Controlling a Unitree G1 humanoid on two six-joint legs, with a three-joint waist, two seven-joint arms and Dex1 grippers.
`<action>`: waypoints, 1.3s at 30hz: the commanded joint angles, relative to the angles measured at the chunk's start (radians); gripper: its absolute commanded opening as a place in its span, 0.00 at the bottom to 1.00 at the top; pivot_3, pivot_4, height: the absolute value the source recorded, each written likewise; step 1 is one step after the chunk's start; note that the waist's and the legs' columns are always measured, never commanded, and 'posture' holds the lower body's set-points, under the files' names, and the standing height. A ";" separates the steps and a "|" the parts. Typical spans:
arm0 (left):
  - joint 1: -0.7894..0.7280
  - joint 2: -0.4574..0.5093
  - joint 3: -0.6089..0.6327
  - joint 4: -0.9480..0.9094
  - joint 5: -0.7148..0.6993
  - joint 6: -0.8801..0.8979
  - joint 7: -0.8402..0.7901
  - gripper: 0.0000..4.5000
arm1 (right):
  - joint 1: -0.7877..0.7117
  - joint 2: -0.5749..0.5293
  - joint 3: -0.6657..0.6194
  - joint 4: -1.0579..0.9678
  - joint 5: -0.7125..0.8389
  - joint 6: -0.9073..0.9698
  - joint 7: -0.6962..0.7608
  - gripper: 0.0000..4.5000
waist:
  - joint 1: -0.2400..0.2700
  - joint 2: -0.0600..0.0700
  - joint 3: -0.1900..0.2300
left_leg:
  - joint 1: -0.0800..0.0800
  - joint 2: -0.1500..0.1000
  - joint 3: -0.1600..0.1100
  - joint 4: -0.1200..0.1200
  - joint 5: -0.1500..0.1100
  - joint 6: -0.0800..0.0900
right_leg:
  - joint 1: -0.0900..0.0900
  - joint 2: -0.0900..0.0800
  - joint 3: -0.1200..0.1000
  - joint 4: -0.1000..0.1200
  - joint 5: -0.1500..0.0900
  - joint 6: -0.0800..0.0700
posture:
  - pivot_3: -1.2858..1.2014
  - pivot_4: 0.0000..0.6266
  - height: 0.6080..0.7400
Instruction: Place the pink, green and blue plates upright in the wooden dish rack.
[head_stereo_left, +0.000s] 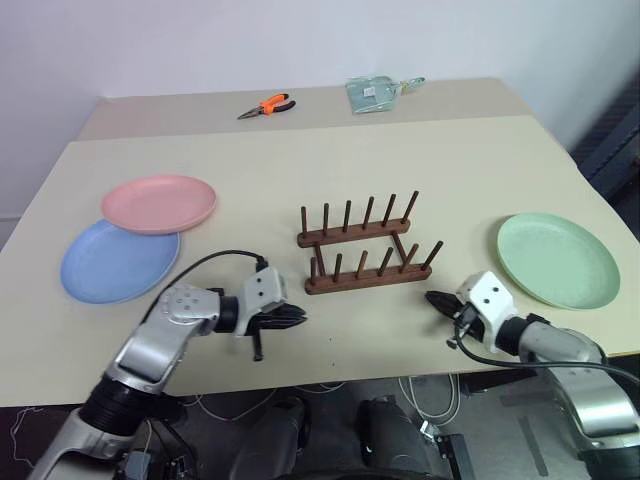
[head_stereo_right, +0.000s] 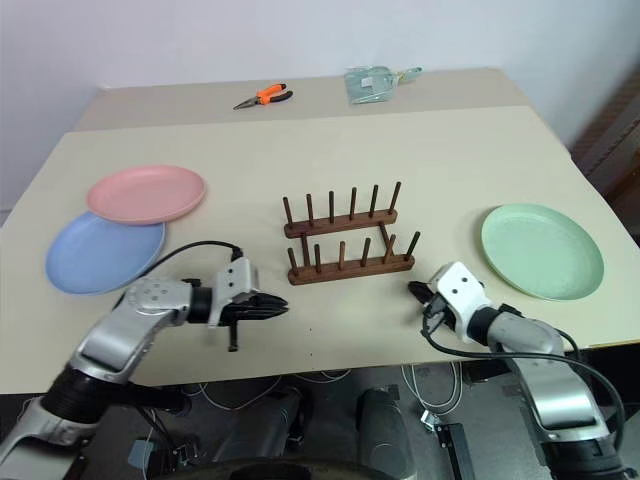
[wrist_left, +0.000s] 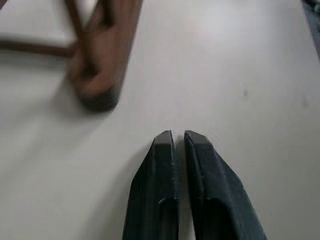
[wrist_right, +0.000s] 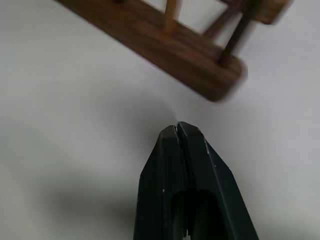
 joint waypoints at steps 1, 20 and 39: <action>-0.036 -0.095 -0.044 0.076 0.095 -0.025 0.164 0.05 | -0.087 0.049 0.082 0.020 -0.091 0.016 -0.084 0.00 | 0.001 0.000 0.000 | 0.000 0.000 0.000 0.001 0.000 0.000 | 0.001 0.000 0.000 0.000 0.000 0.000 | 0.52 0.24 0.84; -0.205 -0.252 0.009 0.453 0.188 -0.141 0.479 0.05 | -0.343 0.165 0.102 0.275 -0.209 -0.024 -0.252 0.00 | -0.004 0.000 -0.001 | 0.000 0.000 -0.001 0.005 0.001 0.001 | 0.001 0.003 -0.002 0.002 0.002 0.003 | 0.52 0.24 0.84; -0.299 -0.158 0.566 0.107 -0.024 0.108 0.800 0.88 | -0.268 0.115 0.156 0.053 -0.105 0.027 -0.041 1.00 | -0.007 -0.002 0.001 | -0.001 0.001 -0.002 0.004 -0.001 -0.002 | 0.000 0.003 -0.003 0.001 0.002 0.003 | 0.52 0.24 0.84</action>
